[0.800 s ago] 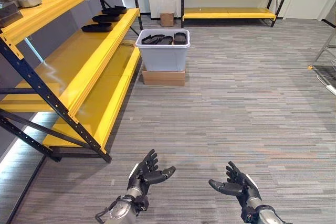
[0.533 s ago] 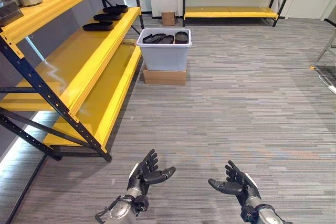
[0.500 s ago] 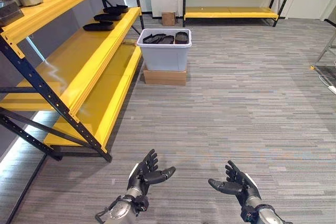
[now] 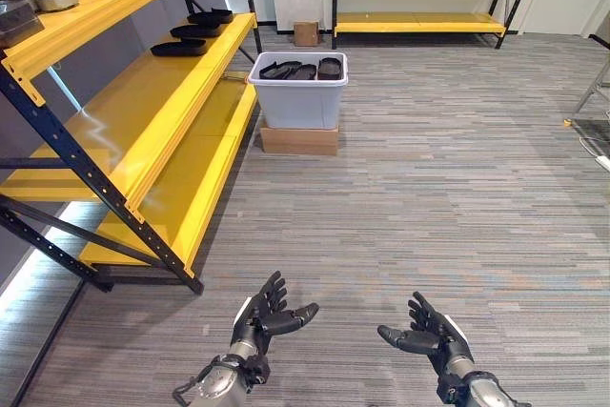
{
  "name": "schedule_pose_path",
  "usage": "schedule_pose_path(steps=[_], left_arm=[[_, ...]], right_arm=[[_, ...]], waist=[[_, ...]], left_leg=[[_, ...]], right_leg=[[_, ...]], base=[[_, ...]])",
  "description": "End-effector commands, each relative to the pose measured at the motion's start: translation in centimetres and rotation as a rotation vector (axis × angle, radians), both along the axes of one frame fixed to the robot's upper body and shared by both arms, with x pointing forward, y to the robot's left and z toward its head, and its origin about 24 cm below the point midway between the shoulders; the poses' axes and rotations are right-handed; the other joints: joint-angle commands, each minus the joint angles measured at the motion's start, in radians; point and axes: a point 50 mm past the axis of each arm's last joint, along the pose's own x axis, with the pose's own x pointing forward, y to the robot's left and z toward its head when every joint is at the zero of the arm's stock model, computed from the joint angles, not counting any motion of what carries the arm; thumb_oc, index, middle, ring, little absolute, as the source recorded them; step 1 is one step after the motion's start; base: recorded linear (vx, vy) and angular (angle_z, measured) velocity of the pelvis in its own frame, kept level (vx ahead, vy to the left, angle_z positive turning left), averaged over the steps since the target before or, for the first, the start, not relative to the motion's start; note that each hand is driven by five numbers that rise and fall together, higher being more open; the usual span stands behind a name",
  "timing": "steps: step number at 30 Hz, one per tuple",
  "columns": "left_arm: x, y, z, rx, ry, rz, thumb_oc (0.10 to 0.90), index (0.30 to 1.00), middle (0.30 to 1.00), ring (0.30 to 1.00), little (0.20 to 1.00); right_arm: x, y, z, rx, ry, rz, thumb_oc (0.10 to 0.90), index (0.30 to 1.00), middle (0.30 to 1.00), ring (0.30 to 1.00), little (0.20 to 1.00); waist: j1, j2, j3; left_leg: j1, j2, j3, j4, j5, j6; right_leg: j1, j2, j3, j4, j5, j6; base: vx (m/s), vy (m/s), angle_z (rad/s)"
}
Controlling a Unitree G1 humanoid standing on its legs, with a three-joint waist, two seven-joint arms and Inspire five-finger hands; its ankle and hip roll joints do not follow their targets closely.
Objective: Move parts from the plastic box to the shelf.
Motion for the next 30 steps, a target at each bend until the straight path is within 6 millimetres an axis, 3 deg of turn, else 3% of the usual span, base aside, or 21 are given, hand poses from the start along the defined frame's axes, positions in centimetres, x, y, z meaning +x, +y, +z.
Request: schedule_pose_path(steps=[1, 19, 24, 27, 30], left_arm=[[3.2, 0.2, 3.1, 0.011, -0.199, -0.028, 0.9, 1.0, 1.0, 1.0, 1.0], [3.6, 0.4, 3.5, 0.02, -0.222, -0.022, 0.9, 1.0, 1.0, 1.0, 1.0], [4.2, 0.4, 4.3, 0.01, -0.258, -0.021, 0.9, 1.0, 1.0, 1.0, 1.0], [4.6, 0.3, 4.8, 0.011, -0.28, -0.03, 0.9, 1.0, 1.0, 1.0, 1.0], [5.4, 0.1, 5.8, 0.02, -0.323, -0.046, 0.9, 1.0, 1.0, 1.0, 1.0]], right_arm=[[3.2, 0.1, 3.4, -0.022, -0.214, 0.055, 0.9, 1.0, 1.0, 1.0, 1.0], [3.4, 0.1, 3.8, -0.016, -0.237, 0.058, 0.9, 1.0, 1.0, 1.0, 1.0], [4.2, 0.3, 4.2, -0.041, -0.262, 0.071, 0.9, 1.0, 1.0, 1.0, 1.0], [4.6, 0.6, 4.4, -0.035, -0.27, 0.076, 0.9, 1.0, 1.0, 1.0, 1.0], [5.1, 1.0, 4.4, -0.025, -0.276, 0.086, 0.9, 1.0, 1.0, 1.0, 1.0]], waist=[[0.002, -0.039, -0.038], [0.006, -0.05, -0.035], [0.015, -0.057, -0.026], [0.02, -0.061, -0.016], [0.02, -0.057, 0.007]], left_leg=[[0.001, 0.046, -0.031, -0.007, -0.003, -0.032], [-0.005, 0.043, -0.029, -0.007, -0.01, -0.029], [-0.015, 0.034, -0.026, -0.007, -0.016, -0.018], [-0.03, 0.023, -0.025, 0.001, -0.018, -0.008], [-0.089, -0.009, -0.038, 0.082, -0.059, 0.021]], right_leg=[[-0.002, -0.034, 0.002, 0.025, -0.004, 0.036], [-0.003, -0.037, 0.001, 0.015, -0.002, 0.039], [-0.014, -0.049, 0.006, 0.012, 0.001, 0.048], [-0.028, -0.062, 0.008, 0.034, -0.004, 0.054], [-0.089, -0.093, 0.009, 0.151, -0.023, 0.072]], base=[[0.0, 0.0, 0.0], [0.0, 0.0, 0.0], [0.03, 0.047, 0.0], [0.0, 0.097, -0.03], [0.0, 0.175, 0.0]])
